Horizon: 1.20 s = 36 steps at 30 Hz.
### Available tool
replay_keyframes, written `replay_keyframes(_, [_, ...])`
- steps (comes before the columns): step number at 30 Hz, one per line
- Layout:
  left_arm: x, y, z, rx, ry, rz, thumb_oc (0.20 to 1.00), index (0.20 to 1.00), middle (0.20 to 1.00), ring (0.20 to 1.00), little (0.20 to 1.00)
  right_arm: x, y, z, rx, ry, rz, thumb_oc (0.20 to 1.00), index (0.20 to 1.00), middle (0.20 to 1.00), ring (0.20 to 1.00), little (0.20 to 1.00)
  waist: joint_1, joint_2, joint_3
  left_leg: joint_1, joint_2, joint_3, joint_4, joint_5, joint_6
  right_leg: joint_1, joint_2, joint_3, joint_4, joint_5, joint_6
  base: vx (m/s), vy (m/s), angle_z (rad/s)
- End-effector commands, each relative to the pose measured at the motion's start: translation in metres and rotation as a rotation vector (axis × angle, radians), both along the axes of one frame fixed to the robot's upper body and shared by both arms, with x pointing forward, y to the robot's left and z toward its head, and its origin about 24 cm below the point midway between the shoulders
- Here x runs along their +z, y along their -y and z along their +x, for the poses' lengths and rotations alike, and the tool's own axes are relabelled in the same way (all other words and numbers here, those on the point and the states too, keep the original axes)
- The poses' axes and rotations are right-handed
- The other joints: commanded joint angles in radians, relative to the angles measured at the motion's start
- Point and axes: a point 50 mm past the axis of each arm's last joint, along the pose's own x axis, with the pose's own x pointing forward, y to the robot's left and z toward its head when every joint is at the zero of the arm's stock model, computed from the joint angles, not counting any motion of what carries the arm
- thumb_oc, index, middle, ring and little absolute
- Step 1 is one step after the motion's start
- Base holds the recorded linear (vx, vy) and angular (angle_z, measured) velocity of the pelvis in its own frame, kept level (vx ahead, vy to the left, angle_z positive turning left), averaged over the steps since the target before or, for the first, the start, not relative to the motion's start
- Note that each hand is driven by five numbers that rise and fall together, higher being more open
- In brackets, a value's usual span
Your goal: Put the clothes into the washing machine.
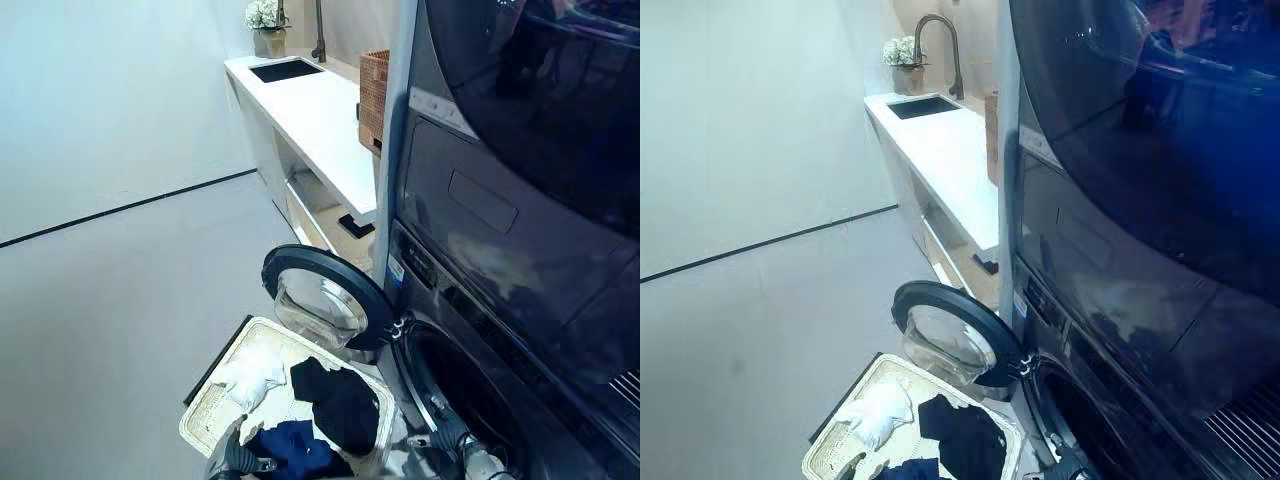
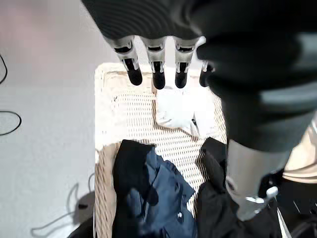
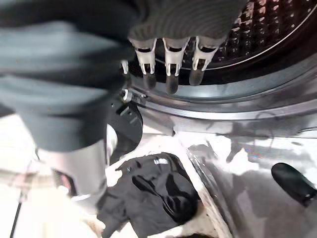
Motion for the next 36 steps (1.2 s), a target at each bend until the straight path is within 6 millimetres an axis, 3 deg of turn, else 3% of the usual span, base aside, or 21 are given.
replay_keyframes(1, [0.007,-0.009,0.022,0.042,0.051,0.011,1.000,1.000,1.000,1.000,1.000,0.011,-0.022,0.028,0.019,0.105,0.064,1.000,1.000,1.000,1.000,1.000,0.015,-0.092,0.032,-0.032,-0.067,-0.038,-0.006,0.018,0.036,0.041,-0.018,0.101,0.036,-0.043,0.014,0.13,-0.205,0.80])
replay_keyframes(7, [0.010,-0.005,0.028,0.043,0.087,-0.024,1.000,1.000,1.000,1.000,1.000,0.009,-0.022,0.026,0.002,0.091,0.068,1.000,1.000,1.000,1.000,1.000,0.013,-0.092,0.031,-0.030,-0.066,-0.034,-0.006,0.015,0.037,0.040,-0.020,0.105,0.036,-0.043,0.016,0.00,0.000,0.00])
replay_keyframes(21, [0.021,-0.008,0.041,-0.032,0.204,0.073,1.000,1.000,1.000,1.000,1.000,0.012,-0.020,0.028,-0.056,0.127,0.091,1.000,1.000,1.000,1.000,1.000,0.007,-0.087,0.062,-0.070,-0.058,-0.028,-0.006,0.035,0.026,0.008,-0.022,0.106,0.014,-0.016,0.023,-0.01,-0.002,0.00])
replay_keyframes(26, [0.031,-0.011,0.059,-0.154,0.275,0.181,1.000,1.000,1.000,1.000,1.000,0.022,-0.013,0.043,-0.064,0.196,0.093,1.000,1.000,1.000,1.000,1.000,-0.001,-0.075,0.113,-0.099,-0.053,-0.010,-0.006,0.050,0.030,-0.058,-0.021,0.108,0.103,-0.050,0.018,-0.12,0.013,-0.02])
replay_keyframes(27, [0.040,-0.011,0.075,-0.184,0.332,0.224,1.000,1.000,1.000,1.000,1.000,0.034,-0.010,0.059,-0.066,0.270,0.097,1.000,1.000,1.000,1.000,1.000,-0.005,-0.068,0.162,-0.136,-0.055,-0.005,0.009,0.060,0.032,-0.113,-0.021,0.110,0.154,-0.065,0.014,-0.26,0.032,-0.05])
replay_keyframes(32, [0.062,-0.010,0.109,-0.193,0.455,0.307,1.000,1.000,1.000,1.000,1.000,0.062,-0.007,0.096,-0.072,0.410,0.090,1.000,1.000,1.000,1.000,1.000,-0.021,-0.053,0.262,-0.239,-0.049,0.010,0.059,0.075,0.013,-0.226,-0.021,0.095,0.219,-0.076,0.007,-0.24,0.026,-0.16])
replay_keyframes(36, [0.076,-0.008,0.128,-0.179,0.513,0.325,1.000,1.000,1.000,1.000,1.000,0.079,-0.006,0.115,-0.091,0.484,0.093,1.000,1.000,1.000,1.000,1.000,-0.021,-0.051,0.306,-0.315,-0.050,0.008,0.080,0.090,0.007,-0.304,-0.014,0.095,0.253,-0.076,0.003,-0.18,-0.013,-0.10])
